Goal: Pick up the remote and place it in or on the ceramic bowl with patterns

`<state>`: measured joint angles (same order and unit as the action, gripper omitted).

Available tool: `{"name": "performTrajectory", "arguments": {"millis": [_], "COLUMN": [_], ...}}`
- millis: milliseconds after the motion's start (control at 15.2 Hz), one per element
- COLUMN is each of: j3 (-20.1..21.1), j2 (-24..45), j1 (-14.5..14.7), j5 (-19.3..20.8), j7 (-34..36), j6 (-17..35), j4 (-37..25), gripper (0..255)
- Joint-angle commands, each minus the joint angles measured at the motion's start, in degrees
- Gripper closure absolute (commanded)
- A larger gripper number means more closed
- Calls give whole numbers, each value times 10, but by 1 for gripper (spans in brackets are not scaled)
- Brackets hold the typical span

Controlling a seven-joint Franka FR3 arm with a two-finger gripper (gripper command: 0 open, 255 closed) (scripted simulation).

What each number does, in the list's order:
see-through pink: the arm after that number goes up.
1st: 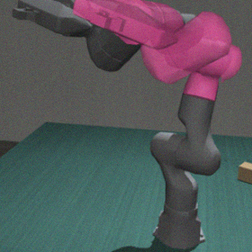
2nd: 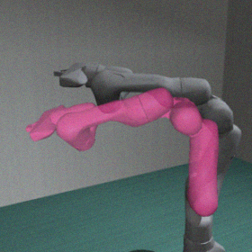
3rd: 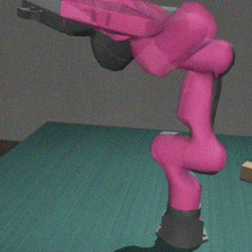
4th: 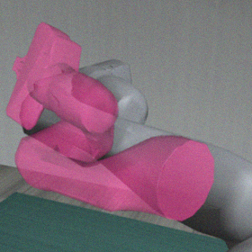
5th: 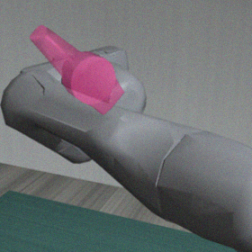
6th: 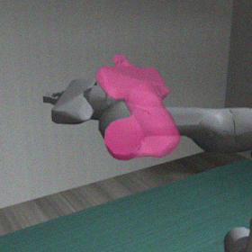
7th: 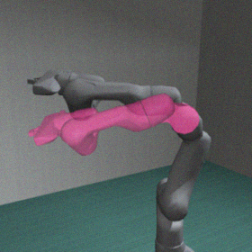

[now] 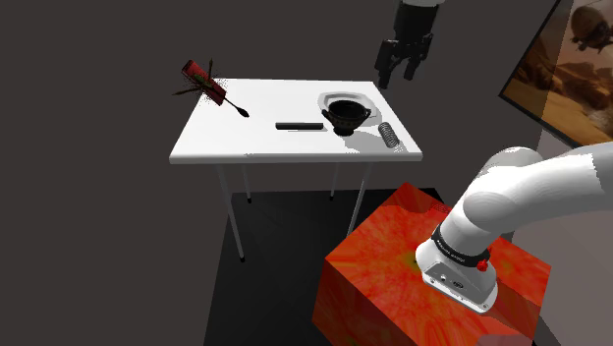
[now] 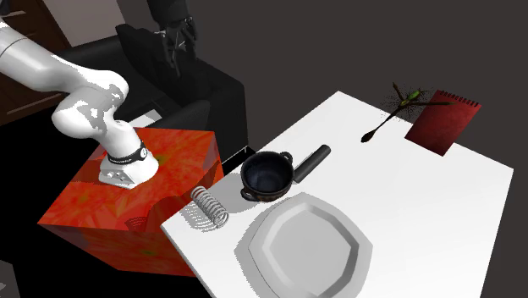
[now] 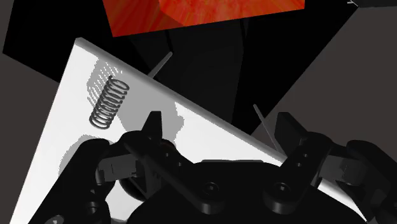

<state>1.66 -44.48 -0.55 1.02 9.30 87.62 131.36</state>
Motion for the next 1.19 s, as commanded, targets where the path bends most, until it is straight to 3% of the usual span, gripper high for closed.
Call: {"name": "performTrajectory", "arguments": {"millis": [0,528,1122], "j3": [0,-54,-96], "j2": [0,123,301], "j1": [0,21,44], "j5": [0,36,41], "j7": [0,-139,-289], "j6": [0,137,267], "j4": [0,7,-50], "gripper": [0,0,0]}}
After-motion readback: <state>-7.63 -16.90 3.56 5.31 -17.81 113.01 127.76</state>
